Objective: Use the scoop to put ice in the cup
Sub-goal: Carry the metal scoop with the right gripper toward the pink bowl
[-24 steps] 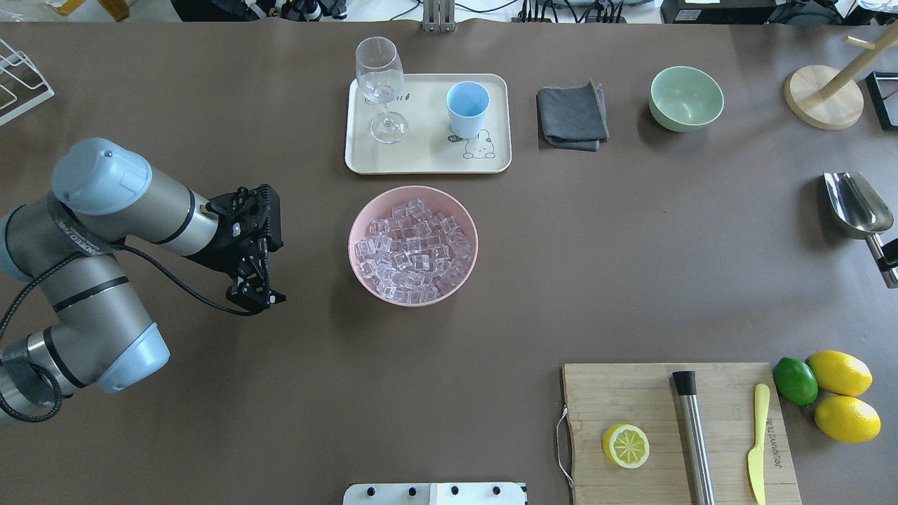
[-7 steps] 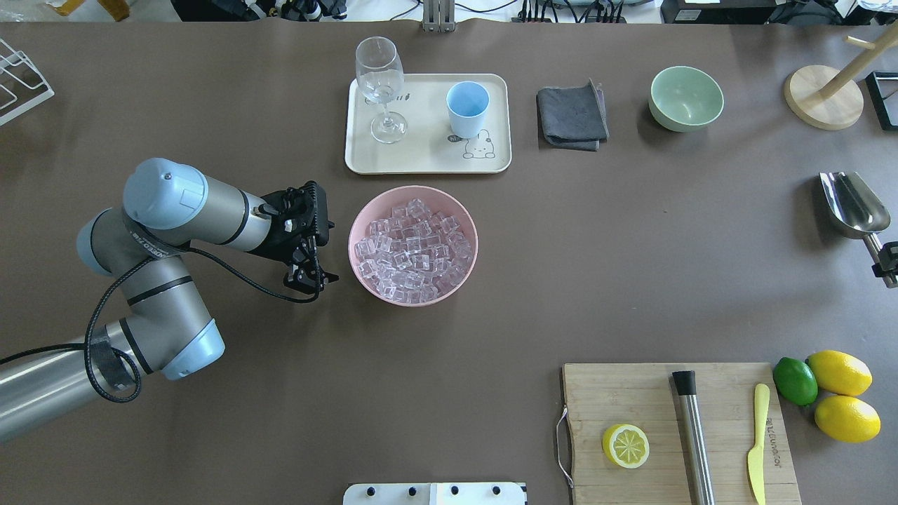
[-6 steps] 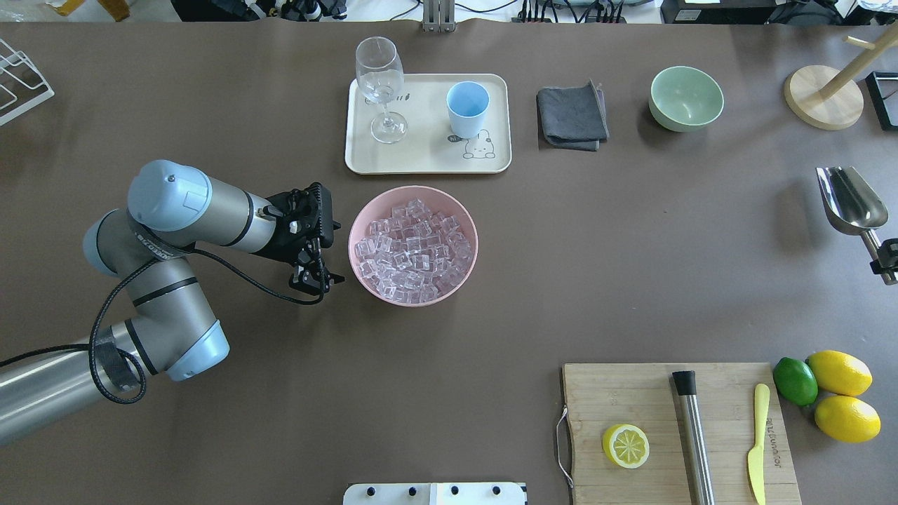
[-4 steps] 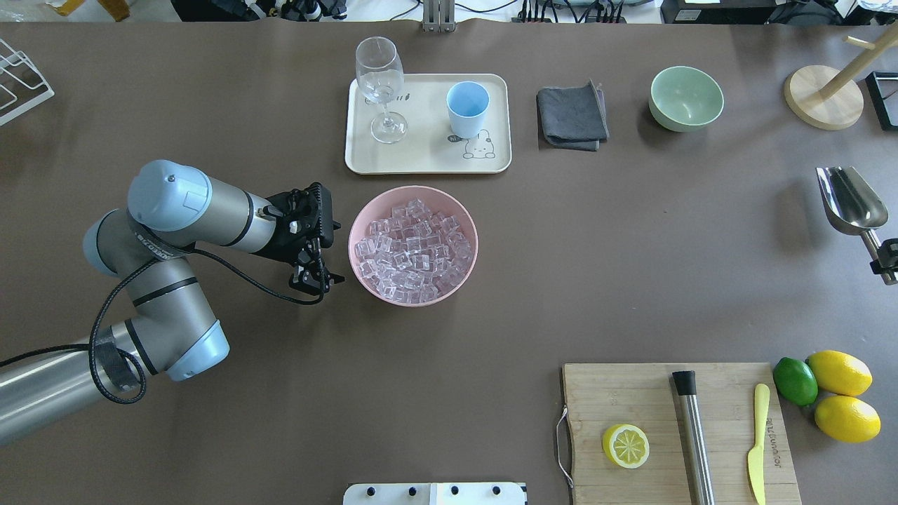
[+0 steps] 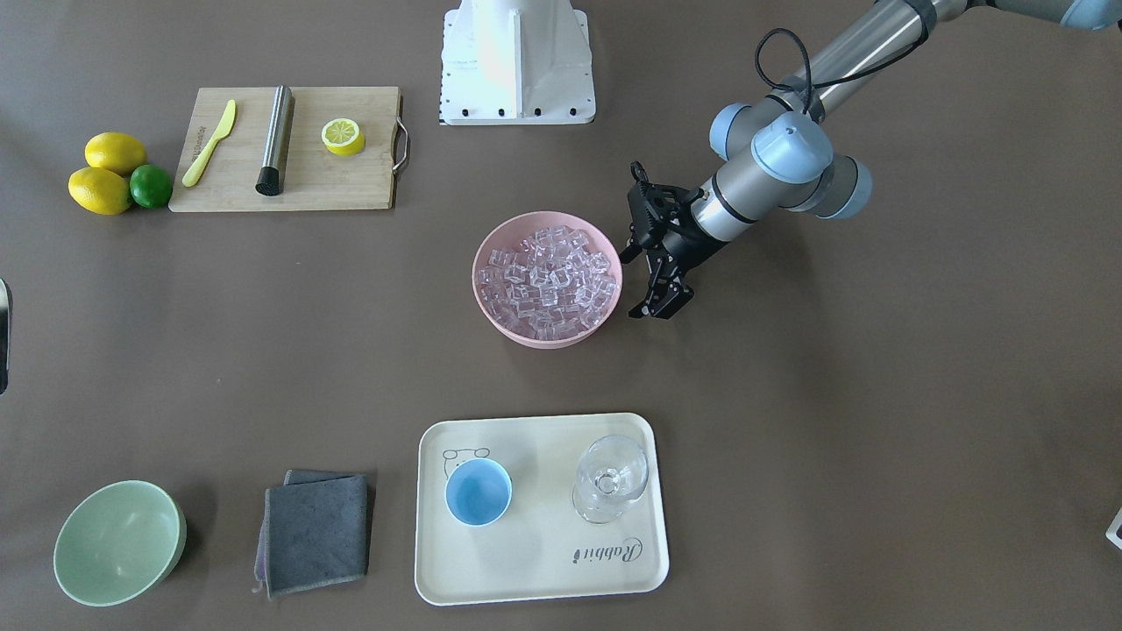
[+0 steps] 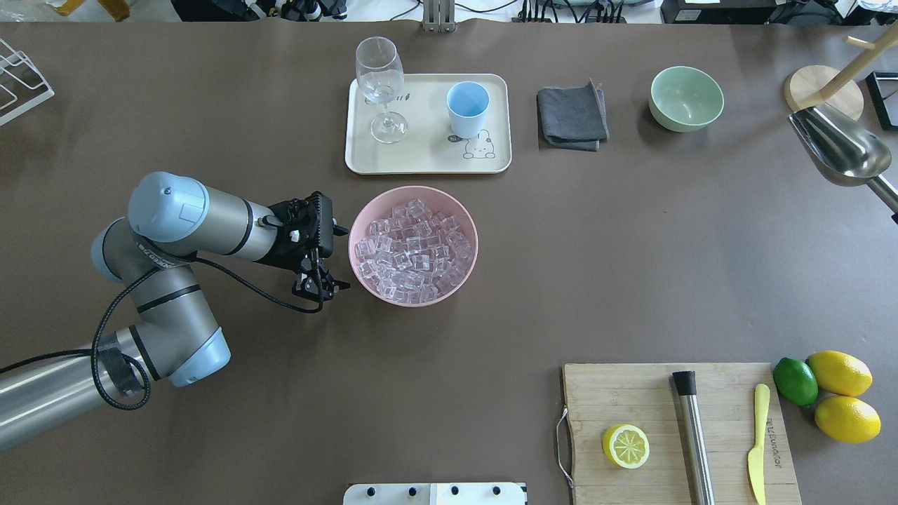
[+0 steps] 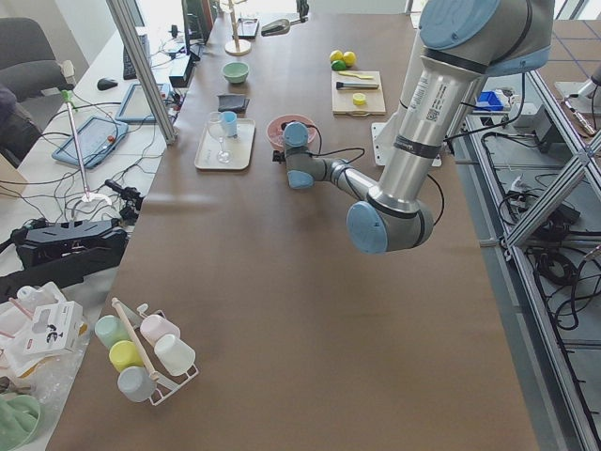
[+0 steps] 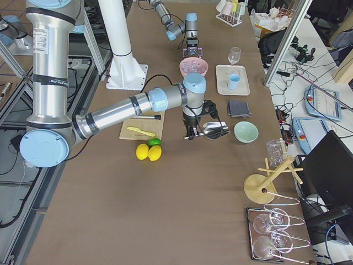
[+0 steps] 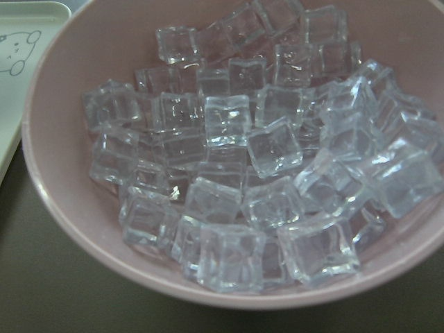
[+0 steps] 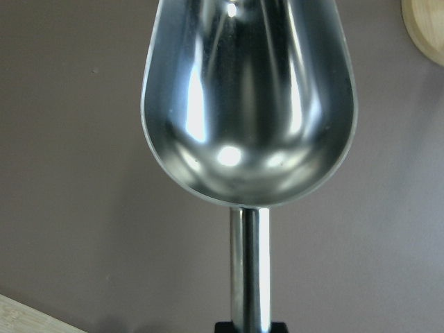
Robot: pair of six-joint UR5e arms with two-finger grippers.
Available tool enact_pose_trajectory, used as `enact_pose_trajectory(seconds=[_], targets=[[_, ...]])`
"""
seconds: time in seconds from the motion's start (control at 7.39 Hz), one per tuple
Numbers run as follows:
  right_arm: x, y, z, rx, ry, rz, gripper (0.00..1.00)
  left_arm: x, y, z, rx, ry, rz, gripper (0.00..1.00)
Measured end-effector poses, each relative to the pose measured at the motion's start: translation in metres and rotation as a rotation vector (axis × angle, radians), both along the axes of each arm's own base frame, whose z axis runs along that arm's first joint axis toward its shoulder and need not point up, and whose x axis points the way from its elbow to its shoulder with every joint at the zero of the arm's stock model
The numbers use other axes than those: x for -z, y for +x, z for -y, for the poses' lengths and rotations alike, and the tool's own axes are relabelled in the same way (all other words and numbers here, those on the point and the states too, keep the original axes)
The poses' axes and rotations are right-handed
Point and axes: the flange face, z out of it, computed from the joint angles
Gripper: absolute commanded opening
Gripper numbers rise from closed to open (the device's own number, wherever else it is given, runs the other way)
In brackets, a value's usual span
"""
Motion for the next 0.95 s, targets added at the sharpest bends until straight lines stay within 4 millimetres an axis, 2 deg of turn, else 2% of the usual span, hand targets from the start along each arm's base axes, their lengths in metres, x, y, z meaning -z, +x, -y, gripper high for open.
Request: enact_pose_trajectory(seconds=[0.27, 0.41, 0.81, 0.95], targets=[[0.040, 0.000, 0.015, 0.060, 0.152, -0.029, 0.00, -0.001, -0.001, 0.000, 0.001, 0.006, -0.008, 0.98], [0.059, -0.007, 0.025, 0.077, 0.186, -0.030, 0.00, -0.001, -0.002, 0.000, 0.002, 0.007, -0.012, 0.98], [0.103, -0.053, 0.045, 0.215, 0.331, -0.084, 0.00, -0.002, -0.004, 0.000, 0.002, 0.003, -0.015, 0.98], [0.124, -0.072, 0.051, 0.260, 0.354, -0.112, 0.00, -0.002, -0.004, 0.000, 0.002, 0.003, -0.015, 0.98]])
